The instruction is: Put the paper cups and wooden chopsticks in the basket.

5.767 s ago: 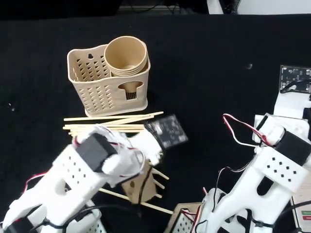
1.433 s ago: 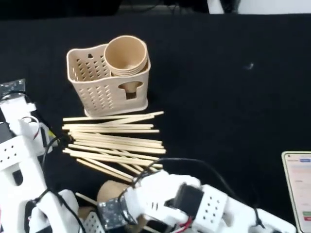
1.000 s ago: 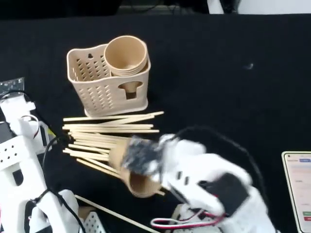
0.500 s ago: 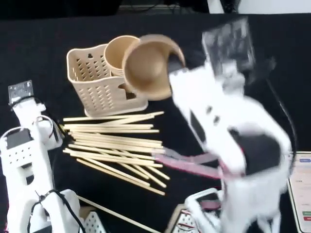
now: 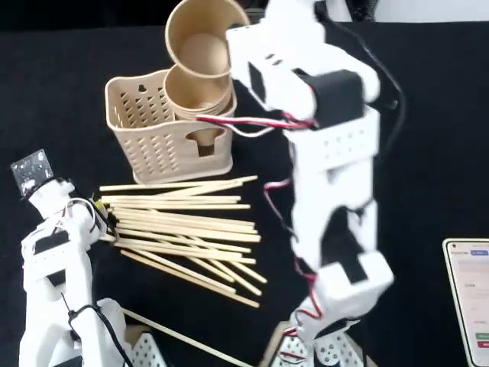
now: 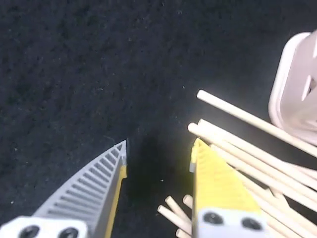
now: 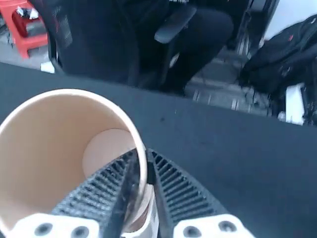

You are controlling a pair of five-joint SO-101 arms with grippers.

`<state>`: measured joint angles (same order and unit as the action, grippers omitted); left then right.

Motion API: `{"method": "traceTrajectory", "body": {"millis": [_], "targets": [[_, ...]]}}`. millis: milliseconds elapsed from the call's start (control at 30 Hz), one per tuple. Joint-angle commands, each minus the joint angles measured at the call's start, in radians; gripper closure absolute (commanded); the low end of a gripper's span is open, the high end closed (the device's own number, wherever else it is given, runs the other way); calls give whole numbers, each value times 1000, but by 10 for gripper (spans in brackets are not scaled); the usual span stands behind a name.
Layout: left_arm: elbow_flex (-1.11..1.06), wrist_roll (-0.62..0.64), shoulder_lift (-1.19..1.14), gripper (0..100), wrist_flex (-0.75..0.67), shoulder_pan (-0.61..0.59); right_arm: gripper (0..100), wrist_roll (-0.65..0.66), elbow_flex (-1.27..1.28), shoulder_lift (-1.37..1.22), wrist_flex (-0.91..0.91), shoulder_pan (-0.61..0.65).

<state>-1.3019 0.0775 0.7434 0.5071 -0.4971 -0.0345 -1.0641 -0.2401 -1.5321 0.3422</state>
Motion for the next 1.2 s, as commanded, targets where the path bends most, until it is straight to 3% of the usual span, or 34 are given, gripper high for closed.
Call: {"method": "traceTrajectory", "body": {"millis": [0,300,467,533,767,933,1033,1167], "targets": [[5,14,14,787,-29,12,987,-5,-171,-90,-86,21],[2,9,14,787,-29,4,972,-3,-302,-223,-199,23],[2,9,14,787,-29,4,762,-3,-309,-223,-229,23],[2,9,14,787,-29,4,727,-3,-309,-208,-229,17],[2,9,14,787,-29,4,800,-5,-248,-56,-236,21],[2,14,14,787,-29,2,809,-5,142,229,-236,77],[2,14,14,787,-28,1,809,5,527,443,-232,201],[7,15,14,787,-28,-15,809,123,1044,665,-140,416]]}}
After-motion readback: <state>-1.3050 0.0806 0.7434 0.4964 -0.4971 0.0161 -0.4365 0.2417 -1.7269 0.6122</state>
